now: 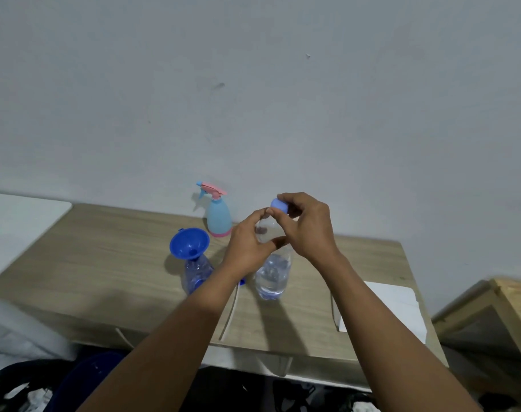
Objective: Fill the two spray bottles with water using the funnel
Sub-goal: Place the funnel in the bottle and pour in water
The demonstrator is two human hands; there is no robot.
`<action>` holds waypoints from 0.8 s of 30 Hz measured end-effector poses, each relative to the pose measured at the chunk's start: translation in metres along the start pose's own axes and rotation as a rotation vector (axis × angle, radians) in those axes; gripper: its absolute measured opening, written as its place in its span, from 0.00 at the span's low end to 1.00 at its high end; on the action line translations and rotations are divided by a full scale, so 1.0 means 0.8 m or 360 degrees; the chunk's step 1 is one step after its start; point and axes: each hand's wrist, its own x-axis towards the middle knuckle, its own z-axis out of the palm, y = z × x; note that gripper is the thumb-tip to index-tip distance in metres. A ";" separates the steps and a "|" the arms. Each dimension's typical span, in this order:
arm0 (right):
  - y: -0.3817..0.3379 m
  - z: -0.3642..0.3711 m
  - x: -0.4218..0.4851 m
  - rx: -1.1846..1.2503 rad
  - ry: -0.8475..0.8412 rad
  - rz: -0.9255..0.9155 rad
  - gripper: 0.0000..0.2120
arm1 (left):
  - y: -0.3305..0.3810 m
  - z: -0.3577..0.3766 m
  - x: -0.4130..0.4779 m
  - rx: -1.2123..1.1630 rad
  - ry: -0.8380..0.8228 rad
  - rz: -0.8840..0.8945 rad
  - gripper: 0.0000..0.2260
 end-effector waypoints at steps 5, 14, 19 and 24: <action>-0.003 -0.005 -0.001 -0.0041 -0.0205 -0.0051 0.17 | 0.002 0.001 -0.003 -0.0008 0.0003 0.0003 0.28; 0.003 -0.002 -0.007 0.0123 -0.0114 -0.0105 0.16 | -0.002 0.002 -0.006 -0.0001 0.0005 0.0002 0.31; 0.000 -0.004 -0.008 0.0068 -0.0205 -0.0046 0.21 | -0.001 -0.001 -0.006 -0.0036 -0.0003 -0.0006 0.29; -0.004 0.005 -0.012 0.0165 0.0045 0.0038 0.16 | 0.000 0.002 -0.005 -0.0012 0.0004 -0.0031 0.28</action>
